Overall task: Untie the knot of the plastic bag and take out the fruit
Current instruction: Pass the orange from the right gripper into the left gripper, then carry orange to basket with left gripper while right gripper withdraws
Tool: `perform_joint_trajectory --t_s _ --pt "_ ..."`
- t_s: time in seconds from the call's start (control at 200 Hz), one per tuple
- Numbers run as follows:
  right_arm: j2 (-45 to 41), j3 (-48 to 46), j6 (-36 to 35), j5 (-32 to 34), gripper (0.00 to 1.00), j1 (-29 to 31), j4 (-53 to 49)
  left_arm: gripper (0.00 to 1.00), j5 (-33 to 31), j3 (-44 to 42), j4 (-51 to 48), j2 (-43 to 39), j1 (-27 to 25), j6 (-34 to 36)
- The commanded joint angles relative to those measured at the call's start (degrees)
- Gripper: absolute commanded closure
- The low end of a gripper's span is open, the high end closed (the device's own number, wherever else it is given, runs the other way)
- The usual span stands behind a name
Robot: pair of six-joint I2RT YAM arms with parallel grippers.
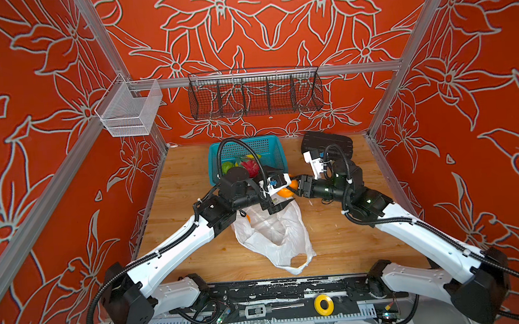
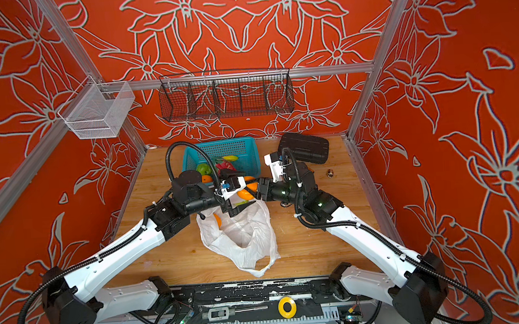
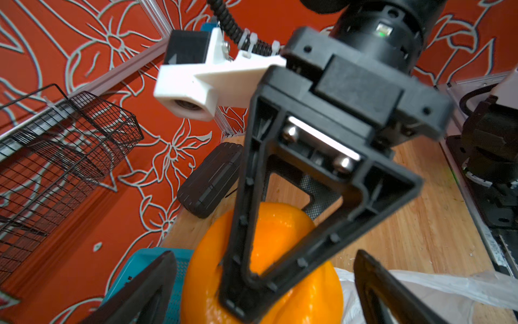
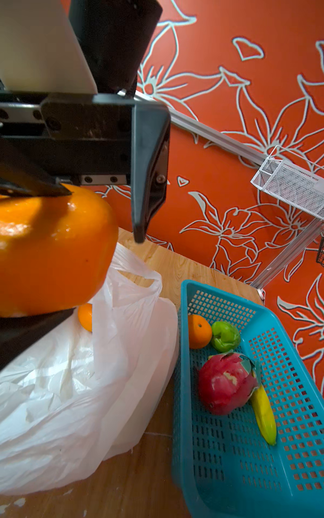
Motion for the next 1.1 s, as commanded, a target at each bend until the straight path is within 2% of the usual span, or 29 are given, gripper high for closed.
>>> perform_joint_trajectory --t_s 0.0,0.095,0.205,0.29,0.38,0.49,0.676,0.841,0.966,1.091 --pt "-1.0 1.1 1.0 -1.5 0.53 -0.2 2.2 0.12 1.9 1.2 1.3 0.7 -0.6 1.5" --pt "-1.0 0.6 1.5 -1.7 0.54 -0.2 2.9 0.27 1.8 1.0 1.3 0.8 -1.1 1.2" --pt "-1.1 0.5 1.5 -1.7 0.53 -0.3 3.1 0.38 0.0 0.4 1.2 0.7 -1.3 1.2" --pt "-1.4 0.5 1.5 -1.4 0.45 -0.2 2.8 0.47 -0.9 0.0 1.2 0.5 -1.4 1.0" --pt "-2.1 0.2 1.5 -0.8 0.22 -0.2 3.1 0.48 -2.2 -0.3 1.2 0.3 -1.4 0.0" --pt "-4.0 -0.4 1.3 2.0 0.1 -0.3 3.0 0.49 -4.6 -0.5 1.5 0.2 -1.4 -1.8" --pt "-8.2 -3.3 0.4 9.4 0.05 -0.2 3.2 0.53 -11.3 1.3 1.3 0.3 -0.9 -8.0" --pt "-10.9 -6.9 -1.2 15.7 0.03 -0.3 2.6 0.55 -17.5 6.1 -2.0 2.1 2.3 -16.8" --pt "-9.7 -8.5 -1.6 15.2 0.03 -0.3 3.6 0.56 -21.6 11.3 -7.3 5.6 5.1 -22.7" --pt "-3.9 -8.6 -1.8 11.7 0.03 -0.3 7.8 0.55 -25.5 16.3 -13.0 9.6 7.8 -30.0"
